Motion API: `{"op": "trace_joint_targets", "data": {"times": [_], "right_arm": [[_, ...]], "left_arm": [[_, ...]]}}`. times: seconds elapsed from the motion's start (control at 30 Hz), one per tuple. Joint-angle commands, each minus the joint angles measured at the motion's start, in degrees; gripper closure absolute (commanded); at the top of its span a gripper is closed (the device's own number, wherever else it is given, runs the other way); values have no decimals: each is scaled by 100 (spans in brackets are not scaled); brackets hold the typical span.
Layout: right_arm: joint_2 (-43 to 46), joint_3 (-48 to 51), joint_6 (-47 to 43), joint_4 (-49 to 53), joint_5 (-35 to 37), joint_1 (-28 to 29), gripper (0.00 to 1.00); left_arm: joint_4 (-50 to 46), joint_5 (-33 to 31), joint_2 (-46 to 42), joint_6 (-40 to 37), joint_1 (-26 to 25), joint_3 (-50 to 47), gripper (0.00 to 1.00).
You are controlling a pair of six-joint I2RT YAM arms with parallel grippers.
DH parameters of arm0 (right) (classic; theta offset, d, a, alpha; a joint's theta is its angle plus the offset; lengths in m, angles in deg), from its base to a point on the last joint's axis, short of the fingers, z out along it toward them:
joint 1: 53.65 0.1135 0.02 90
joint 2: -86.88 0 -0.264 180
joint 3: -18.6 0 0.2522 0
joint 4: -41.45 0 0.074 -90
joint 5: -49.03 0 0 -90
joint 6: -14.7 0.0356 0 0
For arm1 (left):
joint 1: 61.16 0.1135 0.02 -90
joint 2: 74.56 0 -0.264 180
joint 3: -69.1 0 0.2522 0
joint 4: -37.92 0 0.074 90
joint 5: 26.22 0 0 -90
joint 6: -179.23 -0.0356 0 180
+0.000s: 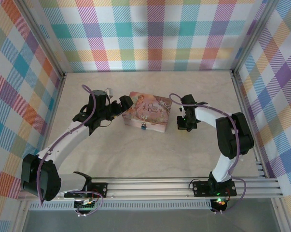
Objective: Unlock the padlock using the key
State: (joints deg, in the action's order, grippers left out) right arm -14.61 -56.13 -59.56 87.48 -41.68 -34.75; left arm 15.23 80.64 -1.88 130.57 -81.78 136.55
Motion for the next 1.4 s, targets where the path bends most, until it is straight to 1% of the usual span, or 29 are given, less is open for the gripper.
{"op": "trace_joint_targets", "data": {"times": [0.0, 0.07, 0.17, 0.27, 0.33, 0.47, 0.6, 0.73, 0.8, 0.83, 0.9, 0.93, 1.0, 1.1, 1.23, 1.37], "right_arm": [[58, -86, -27, 132, 53, 42, 97], [234, -33, -48, 75, 59, 44, 100], [595, 92, -131, -127, -82, 44, 100], [1080, 364, -263, -586, -265, 71, 100], [1441, 580, -373, -990, -453, 104, 100], [2233, 1130, -595, -2126, -1154, 179, 100], [2956, 1609, -856, -3173, -1452, 316, 100], [3234, 1639, -1023, -3441, -1758, 330, 100], [3294, 1626, -916, -3593, -1995, 334, 100], [3302, 1587, -772, -3622, -2044, 334, 100], [3205, 1292, -168, -3374, -2148, 334, 100], [3132, 1135, 247, -3385, -2389, 334, 100], [3040, 1071, 1008, -3709, -2651, 368, 100], [2960, 1059, 2026, -4257, -2790, 450, 100], [2903, 862, 3105, -4545, -2860, 554, 100], [2915, 676, 3888, -4957, -3023, 681, 100]], "left_arm": [[-80, -1, -3, -58, -30, -8, 0], [-130, -31, -26, -91, -30, 18, 0], [-144, -47, -71, -72, -30, 40, 0], [-63, 35, -108, 18, -24, 46, 0], [-39, 142, -119, 73, -29, 92, 0], [51, 361, -138, 152, -37, 181, 0], [67, 574, -148, 229, -54, 301, 1], [40, 826, -89, 551, -78, 420, 2], [138, 966, -41, 795, -94, 441, 4], [274, 1025, -40, 921, -108, 424, 5], [843, 1104, -109, 1057, -164, 274, 6], [1104, 1028, -182, 1073, -206, 165, 6], [1577, 838, -306, 1102, -273, -21, 5], [2446, 698, -393, 1165, -392, -284, 4], [3508, 621, -337, 1174, -596, -524, 2], [4455, 598, -113, 1182, -767, -638, 0]]}}
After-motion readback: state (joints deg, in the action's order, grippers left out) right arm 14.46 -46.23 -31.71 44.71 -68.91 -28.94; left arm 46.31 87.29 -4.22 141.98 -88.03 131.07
